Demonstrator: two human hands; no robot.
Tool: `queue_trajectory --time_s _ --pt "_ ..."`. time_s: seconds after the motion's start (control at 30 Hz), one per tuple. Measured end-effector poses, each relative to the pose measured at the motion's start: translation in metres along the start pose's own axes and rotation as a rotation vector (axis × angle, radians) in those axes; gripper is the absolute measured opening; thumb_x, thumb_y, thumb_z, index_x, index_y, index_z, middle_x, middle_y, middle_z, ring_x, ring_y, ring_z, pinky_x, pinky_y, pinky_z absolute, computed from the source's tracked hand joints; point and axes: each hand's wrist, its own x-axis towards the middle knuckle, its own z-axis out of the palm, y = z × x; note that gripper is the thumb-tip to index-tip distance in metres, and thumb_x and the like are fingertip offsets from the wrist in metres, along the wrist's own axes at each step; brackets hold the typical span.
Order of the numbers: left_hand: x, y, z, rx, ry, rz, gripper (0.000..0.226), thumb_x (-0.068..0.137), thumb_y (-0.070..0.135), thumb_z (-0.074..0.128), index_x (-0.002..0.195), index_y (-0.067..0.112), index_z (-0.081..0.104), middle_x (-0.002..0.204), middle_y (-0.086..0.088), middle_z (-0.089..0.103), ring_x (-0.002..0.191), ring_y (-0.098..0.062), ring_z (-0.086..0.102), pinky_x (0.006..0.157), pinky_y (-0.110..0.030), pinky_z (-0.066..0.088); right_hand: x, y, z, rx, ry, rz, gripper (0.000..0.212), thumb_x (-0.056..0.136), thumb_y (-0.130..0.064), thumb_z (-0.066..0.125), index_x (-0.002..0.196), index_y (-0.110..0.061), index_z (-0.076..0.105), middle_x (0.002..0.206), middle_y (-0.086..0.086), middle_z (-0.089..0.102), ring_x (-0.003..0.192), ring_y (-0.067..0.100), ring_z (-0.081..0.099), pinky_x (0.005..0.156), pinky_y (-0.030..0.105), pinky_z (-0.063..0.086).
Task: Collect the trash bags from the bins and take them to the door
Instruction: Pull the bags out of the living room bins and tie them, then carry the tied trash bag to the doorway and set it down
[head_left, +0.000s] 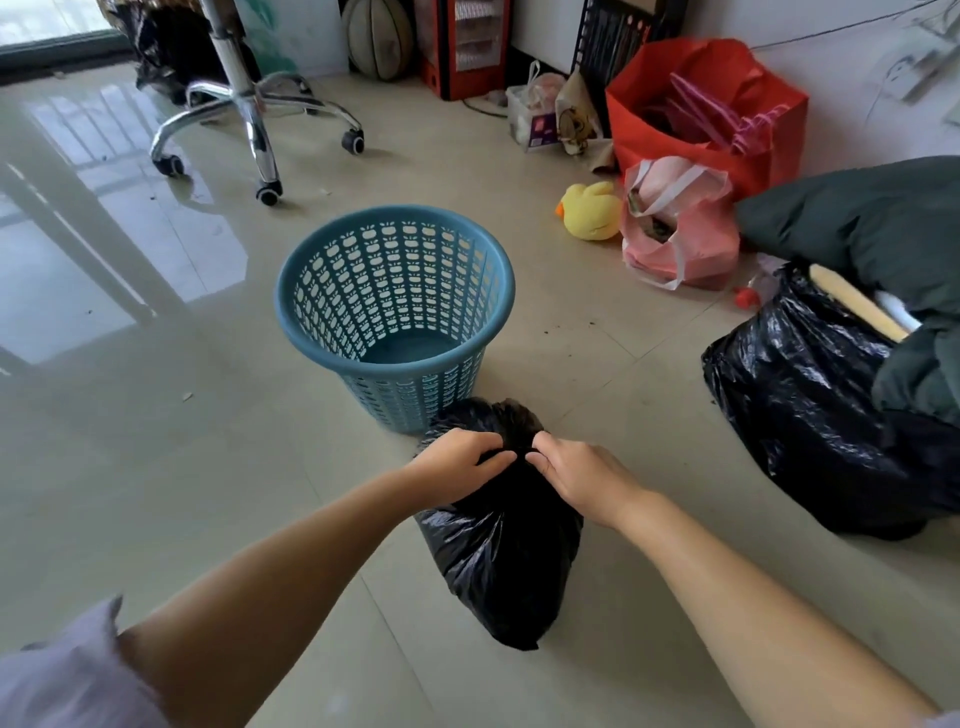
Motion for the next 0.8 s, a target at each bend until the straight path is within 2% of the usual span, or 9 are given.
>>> queue_trajectory --time_s 0.13,0.27,0.37,0.47,0.53,0.63,0.8 --pt "-0.032 0.040 -0.027 -0.041 -0.067 -0.083 0.034 0.097 0.036 0.045 0.074 0.011 0.046 0.069 -0.003 0.050 0.066 -0.020 0.047 0.062 -0.030 0.032 -0.030 -0.032 -0.045 0.060 -0.121 0.105 0.024 0.101 -0.036 0.031 0.088 -0.015 0.031 0.094 0.016 0.061 0.089 0.037 0.058 0.065 0.038 0.037" --pt "-0.068 0.095 -0.080 -0.059 -0.093 -0.109 0.034 0.097 0.037 0.045 0.075 0.011 0.048 0.070 -0.004 0.052 0.067 -0.020 0.048 0.063 -0.030 0.033 -0.069 -0.065 -0.113 0.121 -0.187 0.125 0.026 0.101 -0.035 0.031 0.086 -0.014 0.031 0.080 0.007 0.048 0.088 0.036 0.057 0.066 0.038 0.038" --pt "-0.096 0.138 -0.128 -0.068 -0.103 -0.119 0.036 0.097 0.038 0.044 0.082 0.007 0.055 0.078 -0.010 0.060 0.071 -0.023 0.052 0.066 -0.033 0.037 -0.095 -0.091 -0.172 0.141 -0.221 0.119 0.025 0.101 -0.035 0.032 0.085 -0.016 0.031 0.079 0.004 0.048 0.087 0.036 0.057 0.068 0.039 0.039" --pt "-0.124 0.182 -0.189 -0.077 -0.089 -0.109 0.033 0.097 0.037 0.044 0.088 0.009 0.059 0.089 -0.010 0.065 0.083 -0.025 0.059 0.070 -0.033 0.040 -0.117 -0.123 -0.239 0.146 -0.218 0.097 0.024 0.101 -0.035 0.032 0.085 -0.018 0.032 0.087 0.013 0.059 0.088 0.036 0.058 0.072 0.041 0.043" --pt "-0.141 0.215 -0.237 -0.065 -0.075 -0.095 0.032 0.098 0.035 0.044 0.094 0.009 0.062 0.093 -0.008 0.066 0.087 -0.023 0.059 0.069 -0.030 0.039 -0.130 -0.147 -0.286 0.143 -0.196 0.088 0.023 0.101 -0.034 0.032 0.085 -0.017 0.032 0.093 0.016 0.061 0.088 0.035 0.057 0.069 0.040 0.040" --pt "-0.165 0.262 -0.306 -0.023 -0.069 -0.081 0.036 0.097 0.038 0.044 0.094 0.007 0.063 0.090 -0.009 0.067 0.082 -0.024 0.060 0.072 -0.036 0.046 -0.153 -0.181 -0.352 0.115 -0.154 0.078 0.024 0.101 -0.034 0.030 0.086 -0.016 0.033 0.093 0.015 0.062 0.087 0.035 0.057 0.065 0.037 0.034" --pt "-0.204 0.329 -0.387 0.092 -0.058 -0.036 0.039 0.096 0.042 0.042 0.093 0.009 0.063 0.085 -0.009 0.067 0.079 -0.025 0.061 0.073 -0.041 0.050 -0.198 -0.228 -0.447 0.089 -0.140 0.066 0.026 0.102 -0.034 0.028 0.092 -0.013 0.040 0.093 0.017 0.061 0.083 0.033 0.055 0.066 0.036 0.034"
